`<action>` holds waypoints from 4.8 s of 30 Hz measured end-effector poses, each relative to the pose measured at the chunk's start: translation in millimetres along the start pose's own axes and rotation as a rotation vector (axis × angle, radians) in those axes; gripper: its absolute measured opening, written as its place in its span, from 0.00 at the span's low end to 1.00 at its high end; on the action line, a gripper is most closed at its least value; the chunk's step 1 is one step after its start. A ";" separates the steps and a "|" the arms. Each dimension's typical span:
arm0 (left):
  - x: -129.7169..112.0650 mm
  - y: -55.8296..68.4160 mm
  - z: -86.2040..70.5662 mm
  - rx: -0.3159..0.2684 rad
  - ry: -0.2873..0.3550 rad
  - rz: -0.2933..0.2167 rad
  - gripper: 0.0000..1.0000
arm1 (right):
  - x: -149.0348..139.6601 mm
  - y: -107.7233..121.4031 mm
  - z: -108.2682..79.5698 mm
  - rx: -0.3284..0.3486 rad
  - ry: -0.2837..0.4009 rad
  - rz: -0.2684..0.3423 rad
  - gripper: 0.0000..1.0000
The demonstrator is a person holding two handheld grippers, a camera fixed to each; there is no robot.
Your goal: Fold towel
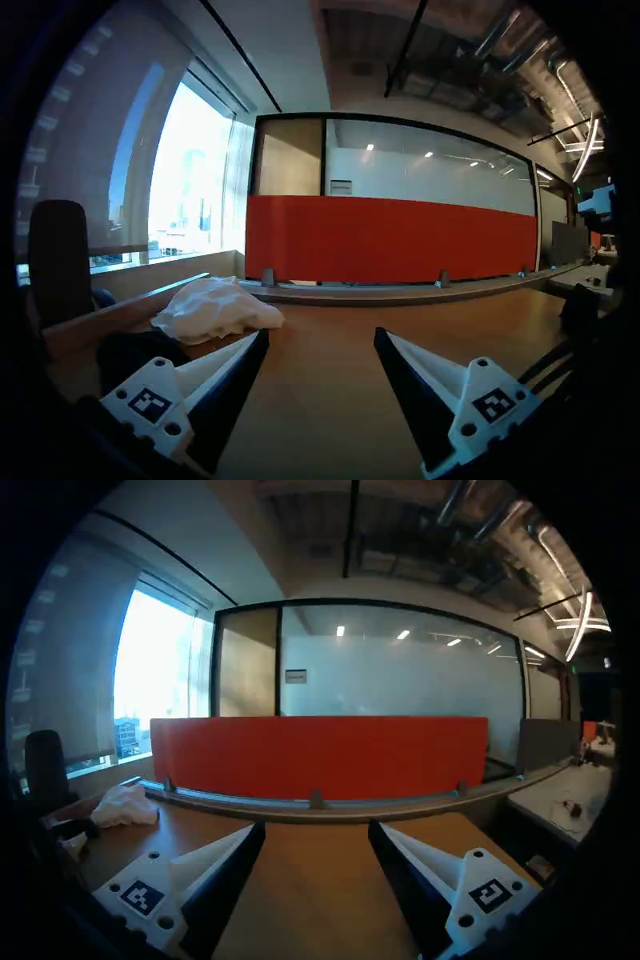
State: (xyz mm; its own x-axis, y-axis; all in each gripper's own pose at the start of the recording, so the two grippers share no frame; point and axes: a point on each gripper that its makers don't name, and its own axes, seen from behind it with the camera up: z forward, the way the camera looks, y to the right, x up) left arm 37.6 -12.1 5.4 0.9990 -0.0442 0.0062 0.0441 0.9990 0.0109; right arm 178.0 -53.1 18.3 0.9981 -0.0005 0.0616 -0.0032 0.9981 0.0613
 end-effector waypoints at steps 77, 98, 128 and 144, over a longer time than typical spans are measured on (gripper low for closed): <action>-37.3 1.1 -3.0 0.020 0.007 0.044 0.98 | -109.5 52.4 -8.4 -0.074 0.090 0.032 0.99; -37.6 1.5 -2.6 0.019 0.007 0.044 0.98 | -163.4 68.0 -4.1 -0.092 0.076 0.013 0.99; -37.9 1.2 -3.0 0.020 0.007 0.044 0.98 | -174.9 56.1 -8.5 -0.074 0.063 -0.003 0.99; -37.8 1.6 -3.3 0.019 0.007 0.044 0.98 | -175.2 54.9 -9.2 -0.071 0.061 -0.002 0.99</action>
State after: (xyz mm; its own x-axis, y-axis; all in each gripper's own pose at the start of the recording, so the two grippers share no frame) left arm -0.1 -8.8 1.9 1.0000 -0.0001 0.0001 0.0001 0.9995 0.0302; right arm 3.5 2.4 1.7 1.0000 -0.0012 0.0009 0.0012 1.0000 -0.0092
